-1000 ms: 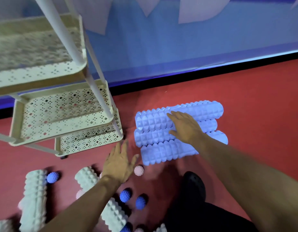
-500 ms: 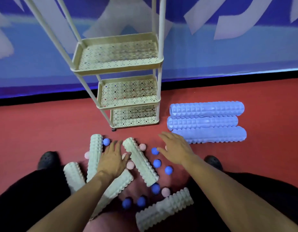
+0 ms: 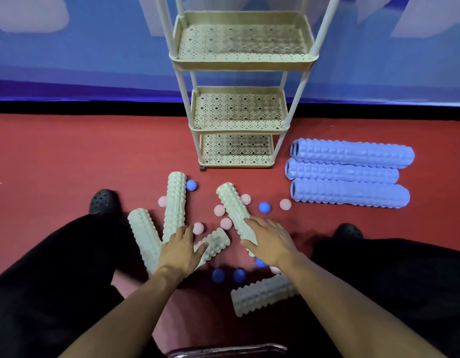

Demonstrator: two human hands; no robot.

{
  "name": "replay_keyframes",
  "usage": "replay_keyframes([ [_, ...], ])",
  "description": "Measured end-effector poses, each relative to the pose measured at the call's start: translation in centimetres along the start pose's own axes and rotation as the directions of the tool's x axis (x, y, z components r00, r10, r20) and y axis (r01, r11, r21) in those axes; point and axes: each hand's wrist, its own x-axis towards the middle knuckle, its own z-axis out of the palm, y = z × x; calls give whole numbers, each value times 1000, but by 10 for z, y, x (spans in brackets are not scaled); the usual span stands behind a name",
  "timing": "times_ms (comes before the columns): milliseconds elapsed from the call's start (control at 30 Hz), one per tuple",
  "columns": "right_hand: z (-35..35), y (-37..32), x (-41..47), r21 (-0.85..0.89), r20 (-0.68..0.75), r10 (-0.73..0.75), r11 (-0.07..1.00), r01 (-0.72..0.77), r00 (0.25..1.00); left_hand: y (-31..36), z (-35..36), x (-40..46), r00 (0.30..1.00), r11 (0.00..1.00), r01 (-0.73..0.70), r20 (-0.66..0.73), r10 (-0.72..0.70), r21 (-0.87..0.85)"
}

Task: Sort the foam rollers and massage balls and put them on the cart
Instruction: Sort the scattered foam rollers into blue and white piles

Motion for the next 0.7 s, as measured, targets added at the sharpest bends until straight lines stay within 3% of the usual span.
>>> replay_keyframes([
  [100, 12, -1, 12, 23, 16, 18, 1000, -19, 1000, -10, 11, 14, 999, 998, 47, 21, -47, -30],
  [200, 22, -2, 26, 40, 39, 36, 998, -37, 999, -22, 19, 29, 977, 965, 207, -17, -212, -160],
  [333, 34, -8, 46, 46, 69, 29, 998, -32, 997, -53, 27, 47, 856, 820, 477, -45, -515, -317],
  [433, 38, -14, 60, 44, 85, 10, 999, -14, 996, -83, 33, 54, 753, 680, 592, -3, -658, -433],
  [600, 45, -29, 77, 52, 114, -7, 999, 1, 993, -120, 47, 64, 642, 448, 710, 237, -729, -544],
  [700, 51, -40, 83, 45, 129, -26, 999, 21, 991, -130, 57, 66, 622, 381, 735, 333, -709, -561],
])
